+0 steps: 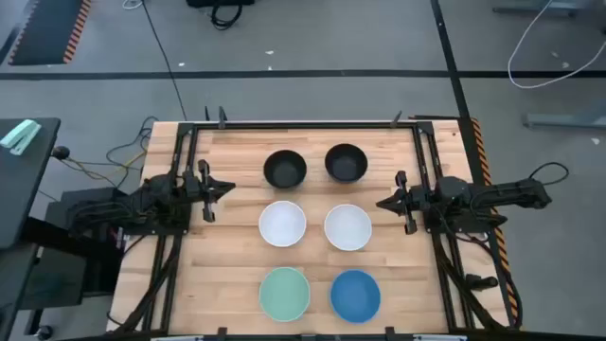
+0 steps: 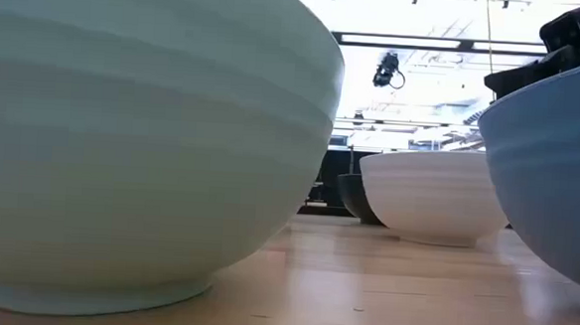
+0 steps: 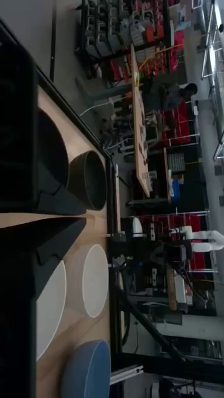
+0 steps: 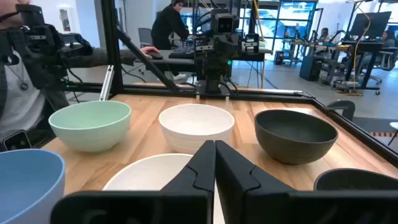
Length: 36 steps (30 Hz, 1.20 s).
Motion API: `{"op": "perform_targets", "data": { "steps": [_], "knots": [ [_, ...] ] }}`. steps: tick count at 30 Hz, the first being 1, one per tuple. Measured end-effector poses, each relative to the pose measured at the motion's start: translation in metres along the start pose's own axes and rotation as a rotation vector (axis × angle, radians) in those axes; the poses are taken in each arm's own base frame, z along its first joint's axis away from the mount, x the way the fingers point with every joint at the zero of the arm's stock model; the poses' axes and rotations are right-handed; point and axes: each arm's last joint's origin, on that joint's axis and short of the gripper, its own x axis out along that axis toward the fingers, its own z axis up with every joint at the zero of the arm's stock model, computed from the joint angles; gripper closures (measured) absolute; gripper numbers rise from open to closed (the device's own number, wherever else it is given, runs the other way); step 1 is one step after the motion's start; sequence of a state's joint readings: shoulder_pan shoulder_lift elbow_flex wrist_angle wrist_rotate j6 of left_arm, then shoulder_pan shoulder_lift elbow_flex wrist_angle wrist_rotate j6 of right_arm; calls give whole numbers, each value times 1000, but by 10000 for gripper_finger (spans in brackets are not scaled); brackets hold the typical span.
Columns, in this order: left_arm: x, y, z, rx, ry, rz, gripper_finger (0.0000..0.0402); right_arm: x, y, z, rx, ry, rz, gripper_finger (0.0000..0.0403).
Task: Nest bowls inside each other
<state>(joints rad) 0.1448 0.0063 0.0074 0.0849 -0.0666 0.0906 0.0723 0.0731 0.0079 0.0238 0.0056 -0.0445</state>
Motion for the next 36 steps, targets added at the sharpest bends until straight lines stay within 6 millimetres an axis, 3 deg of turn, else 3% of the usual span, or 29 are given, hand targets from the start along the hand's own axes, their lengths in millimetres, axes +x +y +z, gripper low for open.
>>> {"op": "perform_targets", "data": {
  "steps": [36],
  "knots": [
    [0, 0, 0, 0, 0, 0, 365, 0, 0, 0, 0, 0, 0, 385]
  ]
}}
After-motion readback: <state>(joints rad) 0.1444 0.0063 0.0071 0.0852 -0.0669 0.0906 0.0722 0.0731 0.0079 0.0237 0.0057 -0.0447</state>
